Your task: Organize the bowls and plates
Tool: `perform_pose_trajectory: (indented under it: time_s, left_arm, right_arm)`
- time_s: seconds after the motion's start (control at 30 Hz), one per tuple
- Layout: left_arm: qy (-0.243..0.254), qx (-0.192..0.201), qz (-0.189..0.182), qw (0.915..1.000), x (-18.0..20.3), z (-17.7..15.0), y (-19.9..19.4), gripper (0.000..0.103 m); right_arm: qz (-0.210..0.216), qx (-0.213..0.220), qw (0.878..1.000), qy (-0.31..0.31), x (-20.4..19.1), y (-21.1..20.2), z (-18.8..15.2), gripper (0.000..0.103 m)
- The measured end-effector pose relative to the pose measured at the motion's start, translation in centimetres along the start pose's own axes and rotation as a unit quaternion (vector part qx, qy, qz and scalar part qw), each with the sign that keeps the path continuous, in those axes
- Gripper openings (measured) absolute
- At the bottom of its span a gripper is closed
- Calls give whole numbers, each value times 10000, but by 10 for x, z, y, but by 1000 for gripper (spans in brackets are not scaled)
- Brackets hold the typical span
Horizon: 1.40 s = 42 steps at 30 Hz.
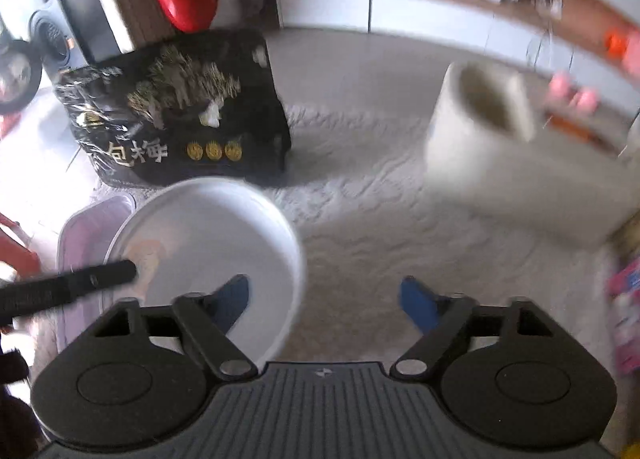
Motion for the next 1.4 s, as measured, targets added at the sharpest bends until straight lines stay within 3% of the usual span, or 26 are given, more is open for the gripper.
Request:
perform_pose_trajectory:
  time_s: [0.03,0.17,0.27,0.53,0.73,0.87,1.07,1.17,1.23,1.4]
  left_arm:
    - [28,-61,3,10000,0,-1,3,27]
    - [248,-250,-107,9993,8,-7,8,22]
    - [440,-192,-158,9987,22,-11,-1,23]
    - [990,41,-972,9903,85,-40,-67,23]
    - [2050,203,-1101,9723,173,-100,-110,29]
    - [2329,-13,-1163,9655,219,-129,-106,31]
    - [2732,-698,-739,9566,251,-162,-58,30]
    - [2482,-1139,-705,9594,239,-167,-27,26]
    - [2306,-1145,-624,9643,229,-166,-21,27]
    - [2340,-950,-489,9664,216,-167,-31,27]
  right_arm:
    - [101,-167,9998,48,-2,10,0,57]
    - [281,-535,9979,238,-11,32,-4,52]
    - [370,-551,9974,263,-16,23,-12,51]
    - [106,412,9991,-64,3,-96,-62,51]
    - [-79,941,9955,22,52,-181,-136,54]
    - [-300,987,9945,189,91,-208,-174,55]
    - [-191,891,9944,536,137,-194,-205,59]
    - [-406,612,9959,531,154,-158,-212,61]
    - [-594,491,9950,633,164,-142,-218,63]
    - [-458,500,9938,883,184,-138,-225,68]
Point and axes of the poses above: each gripper's, at about its wrist camera, not at the fingertips, and y roughly the way its jaws point, x to its right, z to its top, the point moved 4 cm from there along y, roughly the way its jaws point, and after that the axes turned 11 degrees about -x, right-handed, at the moved point
